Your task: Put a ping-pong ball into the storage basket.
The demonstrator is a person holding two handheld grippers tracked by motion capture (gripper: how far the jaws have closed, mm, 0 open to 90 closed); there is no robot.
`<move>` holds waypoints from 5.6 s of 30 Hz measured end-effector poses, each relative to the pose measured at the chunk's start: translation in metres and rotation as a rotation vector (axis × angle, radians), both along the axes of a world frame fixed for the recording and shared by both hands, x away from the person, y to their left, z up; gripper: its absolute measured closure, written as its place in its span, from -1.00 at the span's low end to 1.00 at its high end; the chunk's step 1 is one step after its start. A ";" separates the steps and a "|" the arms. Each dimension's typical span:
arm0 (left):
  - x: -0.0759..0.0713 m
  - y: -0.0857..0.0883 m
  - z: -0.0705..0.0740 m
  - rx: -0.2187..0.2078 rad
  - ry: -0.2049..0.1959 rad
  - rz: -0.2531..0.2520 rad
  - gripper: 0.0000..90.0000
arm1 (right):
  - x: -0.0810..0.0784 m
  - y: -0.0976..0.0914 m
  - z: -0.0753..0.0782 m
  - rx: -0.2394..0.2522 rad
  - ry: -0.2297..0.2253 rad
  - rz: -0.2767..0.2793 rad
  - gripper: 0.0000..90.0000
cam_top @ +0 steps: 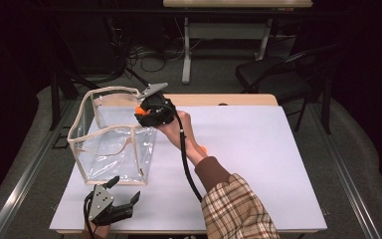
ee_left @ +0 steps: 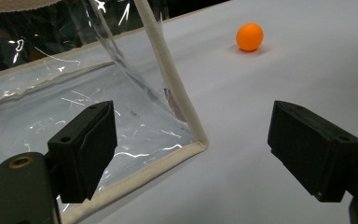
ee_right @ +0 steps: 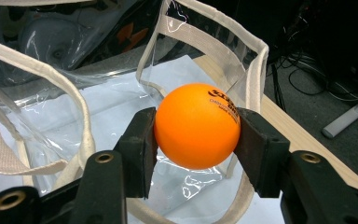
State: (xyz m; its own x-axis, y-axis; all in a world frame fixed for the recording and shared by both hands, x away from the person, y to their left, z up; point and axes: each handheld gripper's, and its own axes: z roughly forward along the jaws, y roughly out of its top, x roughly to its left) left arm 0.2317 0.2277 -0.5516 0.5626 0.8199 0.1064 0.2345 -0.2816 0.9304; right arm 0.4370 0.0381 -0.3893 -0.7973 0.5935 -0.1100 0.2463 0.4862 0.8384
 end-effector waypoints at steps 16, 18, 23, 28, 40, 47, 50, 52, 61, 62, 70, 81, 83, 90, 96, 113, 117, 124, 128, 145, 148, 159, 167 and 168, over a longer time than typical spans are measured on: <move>-0.001 0.000 0.000 -0.001 -0.001 0.000 -0.65 | 0.003 0.000 -0.003 0.004 0.028 0.003 -0.15; 0.000 0.000 0.000 0.001 -0.001 -0.001 -0.65 | 0.003 -0.003 -0.001 0.019 0.026 0.005 -0.23; -0.001 0.000 0.000 0.000 0.000 -0.001 -0.65 | -0.001 -0.015 0.004 0.060 0.033 0.010 -0.39; 0.000 0.000 0.000 0.002 0.001 -0.001 -0.65 | -0.006 -0.032 0.008 0.085 0.026 0.017 -0.54; 0.000 -0.002 0.000 0.003 0.002 -0.001 -0.65 | -0.021 -0.070 0.003 0.094 0.037 0.017 -0.70; 0.000 -0.002 0.000 0.002 0.002 -0.002 -0.65 | -0.031 -0.086 -0.006 0.079 0.053 0.011 -0.76; 0.000 -0.002 0.000 0.006 0.001 -0.003 -0.65 | -0.035 -0.091 -0.012 0.074 0.058 0.011 -0.77; 0.000 -0.002 0.000 0.005 -0.001 -0.003 -0.65 | -0.039 -0.094 -0.017 0.073 0.061 0.011 -0.78; 0.000 -0.002 0.001 0.009 -0.001 -0.007 -0.65 | -0.054 -0.112 -0.040 0.059 0.090 0.020 -0.83; 0.000 -0.002 0.000 0.009 -0.001 -0.006 -0.65 | -0.055 -0.115 -0.043 0.056 0.092 0.018 -0.83; 0.000 -0.003 0.000 0.011 0.001 -0.009 -0.65 | -0.065 -0.136 -0.065 0.067 0.121 -0.001 -0.88; -0.001 -0.002 0.000 0.012 0.001 -0.008 -0.65 | -0.076 -0.161 -0.088 0.076 0.146 -0.036 -0.95; -0.002 -0.001 0.000 0.012 0.002 -0.005 -0.65 | -0.079 -0.164 -0.092 0.069 0.147 -0.042 -0.96; -0.001 -0.001 0.000 0.010 0.002 -0.004 -0.65 | -0.087 -0.169 -0.103 0.039 0.149 -0.061 -0.99; -0.002 -0.001 0.000 0.015 0.001 -0.008 -0.65 | -0.093 -0.174 -0.113 0.029 0.140 -0.093 -0.99; -0.001 -0.002 0.000 0.013 0.000 -0.017 -0.65 | -0.105 -0.188 -0.132 0.004 0.124 -0.160 -0.99; -0.002 -0.003 0.001 0.017 -0.003 -0.019 -0.65 | -0.104 -0.188 -0.135 -0.006 0.127 -0.165 -0.99; -0.002 -0.002 0.001 0.020 -0.001 -0.022 -0.65 | -0.100 -0.187 -0.138 -0.023 0.123 -0.175 -0.99; -0.003 -0.002 0.001 0.018 0.000 -0.021 -0.65 | -0.096 -0.186 -0.141 -0.032 0.130 -0.182 -0.99; -0.002 -0.004 0.000 0.024 0.005 -0.024 -0.65 | -0.073 -0.183 -0.142 -0.036 0.141 -0.200 -0.99; -0.002 -0.004 0.000 0.025 0.004 -0.025 -0.65 | -0.070 -0.182 -0.142 -0.034 0.148 -0.200 -0.99; -0.001 -0.005 -0.001 0.023 0.004 -0.025 -0.65 | -0.062 -0.177 -0.140 -0.028 0.164 -0.189 -0.99; 0.000 -0.004 0.000 0.013 0.005 -0.026 -0.65 | -0.051 -0.171 -0.141 -0.033 0.176 -0.198 -1.00; -0.001 -0.005 0.000 0.011 0.005 -0.026 -0.65 | -0.050 -0.171 -0.141 -0.032 0.179 -0.204 -1.00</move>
State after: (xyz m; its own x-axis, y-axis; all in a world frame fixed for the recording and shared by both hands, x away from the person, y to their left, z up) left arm 0.2312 0.2227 -0.5519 0.5839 0.8040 0.1125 0.2317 -0.2978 0.9261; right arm 0.3868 -0.1325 -0.5303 -0.6704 0.7420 0.0006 0.4848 0.4373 0.7574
